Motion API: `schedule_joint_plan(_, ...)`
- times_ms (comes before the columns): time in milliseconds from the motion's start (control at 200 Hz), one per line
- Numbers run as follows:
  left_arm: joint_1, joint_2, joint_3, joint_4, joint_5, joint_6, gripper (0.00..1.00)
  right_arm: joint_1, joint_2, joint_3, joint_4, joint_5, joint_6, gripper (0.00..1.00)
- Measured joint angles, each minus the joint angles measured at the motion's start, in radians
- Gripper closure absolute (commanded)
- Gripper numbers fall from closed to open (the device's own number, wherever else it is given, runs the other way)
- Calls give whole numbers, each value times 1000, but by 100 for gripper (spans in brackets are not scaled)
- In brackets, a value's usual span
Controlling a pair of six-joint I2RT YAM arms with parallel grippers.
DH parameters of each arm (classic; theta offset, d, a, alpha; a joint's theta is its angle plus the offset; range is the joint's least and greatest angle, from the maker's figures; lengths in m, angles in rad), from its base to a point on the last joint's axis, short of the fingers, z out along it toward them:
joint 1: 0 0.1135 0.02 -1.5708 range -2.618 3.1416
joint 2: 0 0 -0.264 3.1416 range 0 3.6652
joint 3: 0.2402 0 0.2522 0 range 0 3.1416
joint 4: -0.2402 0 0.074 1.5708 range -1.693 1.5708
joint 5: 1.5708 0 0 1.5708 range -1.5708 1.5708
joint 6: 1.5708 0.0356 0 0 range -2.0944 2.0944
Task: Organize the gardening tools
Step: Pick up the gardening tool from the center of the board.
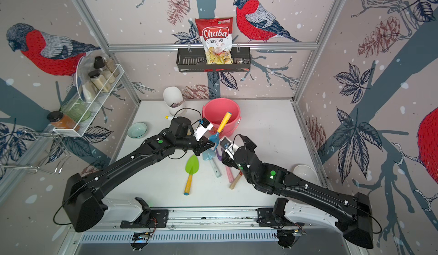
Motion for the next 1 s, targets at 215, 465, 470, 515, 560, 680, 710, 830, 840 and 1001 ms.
schedule_joint_plan(215,-2,37,50,-167,37,75,100,46,53,-134,278,173,-402,0)
schedule_joint_plan(465,-30,38,53,-280,35,124,100,50,67,-256,580,210,-758,0)
schedule_joint_plan(470,-31,38,53,-283,35,125,100,50,67,-257,587,210,-766,0)
schedule_joint_plan(515,-34,38,55,-298,33,132,100,53,67,-267,620,207,-805,1)
schedule_joint_plan(560,-38,39,60,-312,31,144,100,55,65,-272,643,194,-837,2)
schedule_joint_plan(680,-43,40,67,-340,23,159,100,60,65,-278,673,164,-892,5)
schedule_joint_plan(710,-44,40,68,-346,22,164,100,62,65,-280,674,156,-898,6)
schedule_joint_plan(830,-50,36,70,-365,16,175,100,66,62,-286,669,119,-915,9)
schedule_joint_plan(840,-51,35,70,-367,16,176,100,66,62,-286,668,117,-914,9)
schedule_joint_plan(1001,-71,21,68,-378,8,190,100,65,68,-286,638,73,-914,15)
